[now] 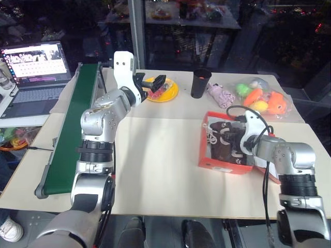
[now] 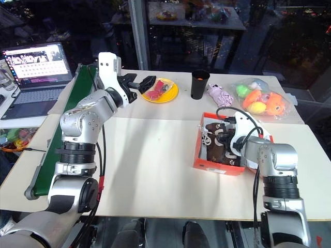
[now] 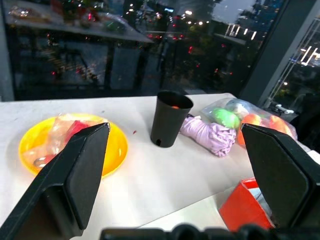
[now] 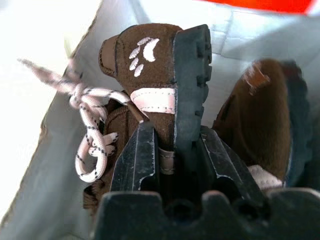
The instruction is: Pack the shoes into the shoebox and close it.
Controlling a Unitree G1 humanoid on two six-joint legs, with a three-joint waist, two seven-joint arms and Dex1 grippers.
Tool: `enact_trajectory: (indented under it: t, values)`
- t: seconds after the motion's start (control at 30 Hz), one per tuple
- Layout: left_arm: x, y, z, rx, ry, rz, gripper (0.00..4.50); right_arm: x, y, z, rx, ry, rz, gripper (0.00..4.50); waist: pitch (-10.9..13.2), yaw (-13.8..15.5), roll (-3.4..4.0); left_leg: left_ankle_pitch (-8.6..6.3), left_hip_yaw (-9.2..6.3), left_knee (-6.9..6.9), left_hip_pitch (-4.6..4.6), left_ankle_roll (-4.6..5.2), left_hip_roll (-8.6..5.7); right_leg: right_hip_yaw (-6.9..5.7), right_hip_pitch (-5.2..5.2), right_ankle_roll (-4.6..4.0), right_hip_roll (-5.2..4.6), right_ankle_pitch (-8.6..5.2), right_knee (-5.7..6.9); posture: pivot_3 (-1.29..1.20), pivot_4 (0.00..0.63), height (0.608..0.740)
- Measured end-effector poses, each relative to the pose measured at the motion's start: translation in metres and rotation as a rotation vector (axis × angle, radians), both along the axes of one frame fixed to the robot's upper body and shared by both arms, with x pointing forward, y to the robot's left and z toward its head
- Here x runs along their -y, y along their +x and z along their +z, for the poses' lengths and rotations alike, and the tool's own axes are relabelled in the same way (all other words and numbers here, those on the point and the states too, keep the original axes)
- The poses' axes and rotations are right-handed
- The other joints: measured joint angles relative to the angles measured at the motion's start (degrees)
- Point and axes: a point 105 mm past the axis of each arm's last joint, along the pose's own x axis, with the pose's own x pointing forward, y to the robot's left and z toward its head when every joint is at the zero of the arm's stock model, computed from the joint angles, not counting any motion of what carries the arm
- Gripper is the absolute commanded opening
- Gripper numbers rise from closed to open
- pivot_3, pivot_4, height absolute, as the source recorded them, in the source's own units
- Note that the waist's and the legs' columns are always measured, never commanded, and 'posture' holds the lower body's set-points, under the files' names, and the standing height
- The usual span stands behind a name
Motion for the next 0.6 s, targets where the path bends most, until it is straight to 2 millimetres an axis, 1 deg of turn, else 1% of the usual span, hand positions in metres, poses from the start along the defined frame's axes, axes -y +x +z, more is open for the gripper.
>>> enact_trajectory:
  t: [0.1, 0.13, 0.17, 0.2, 0.23, 0.4, 0.47, 0.5, 0.53, 0.6]
  values:
    - [0.001, -0.002, 0.002, 0.010, -0.001, 0.001, 4.50, -0.008, -0.005, -0.013, -0.046, -0.028, 0.070, 3.18, 0.0, 0.2, -0.02, 0.00, -0.02, 0.03, 0.00, 0.00, -0.02, -0.01, 0.02, -0.01, 0.00, 0.01, 0.00, 0.00, 0.150, 0.736]
    - [0.001, -0.002, 0.002, 0.009, 0.000, 0.003, 4.50, -0.010, -0.007, -0.019, -0.068, -0.034, 0.081, 3.42, 0.0, 0.2, -0.01, 0.00, -0.02, 0.06, -0.01, 0.00, -0.02, 0.00, 0.02, 0.00, -0.01, 0.02, 0.02, 0.00, 0.150, 0.736]
    - [0.001, -0.002, 0.001, 0.003, 0.001, 0.005, 4.50, -0.011, -0.009, -0.025, -0.088, -0.033, 0.091, 3.76, 0.0, 0.3, -0.01, 0.00, -0.02, 0.11, -0.01, 0.00, -0.03, 0.00, 0.02, 0.01, -0.01, 0.03, 0.03, 0.00, 0.150, 0.736]
    - [0.001, -0.002, 0.000, 0.000, 0.002, 0.004, 4.50, -0.010, -0.009, -0.027, -0.096, -0.036, 0.088, 4.20, 0.0, 0.3, -0.01, 0.00, -0.02, 0.19, -0.03, 0.00, -0.02, 0.01, 0.02, 0.03, -0.01, 0.04, 0.04, 0.00, 0.150, 0.736]
    - [0.001, -0.002, 0.000, -0.002, 0.002, 0.005, 4.50, -0.010, -0.009, -0.027, -0.097, -0.040, 0.086, 4.45, 0.0, 0.2, -0.01, 0.00, -0.02, 0.26, -0.05, 0.00, -0.02, 0.01, 0.02, 0.04, -0.01, 0.05, 0.06, 0.00, 0.150, 0.736]
    - [0.001, -0.002, -0.002, -0.007, 0.004, 0.004, 4.50, -0.010, -0.007, -0.024, -0.094, -0.014, 0.062, 4.45, 0.0, 0.1, -0.01, -0.01, -0.02, 0.50, -0.06, 0.01, -0.01, 0.03, 0.08, 0.18, 0.00, 0.09, 0.10, 0.00, 0.150, 0.736]
    - [0.001, -0.002, -0.002, -0.007, 0.009, 0.000, 4.50, -0.011, -0.005, -0.014, -0.081, 0.019, 0.051, 4.45, 0.0, 0.0, -0.01, -0.01, -0.02, 0.50, -0.06, 0.01, -0.01, 0.04, 0.08, 0.16, 0.00, 0.11, 0.10, 0.00, 0.150, 0.736]
    - [0.002, -0.003, -0.002, -0.004, 0.021, -0.009, 4.50, -0.013, -0.004, -0.004, -0.067, 0.063, 0.050, 4.45, 0.0, 0.0, 0.00, -0.01, -0.02, 0.49, -0.06, 0.01, -0.02, 0.04, 0.07, 0.14, 0.00, 0.12, 0.10, 0.00, 0.150, 0.736]
    - [0.002, -0.003, -0.003, -0.001, 0.041, -0.019, 4.50, -0.018, -0.002, 0.012, -0.039, 0.123, 0.055, 4.45, 0.0, 0.0, 0.02, -0.02, -0.03, 0.48, -0.08, 0.02, -0.02, 0.04, 0.05, 0.07, 0.00, 0.16, 0.11, 0.00, 0.150, 0.736]
    - [0.010, -0.007, -0.005, 0.003, 0.083, -0.074, 4.50, -0.027, -0.003, 0.053, 0.054, 0.214, 0.101, 4.45, 0.0, -0.2, 0.04, -0.03, -0.04, 0.45, -0.13, 0.04, -0.01, 0.05, -0.01, 0.08, 0.01, 0.16, 0.13, 0.00, 0.150, 0.736]
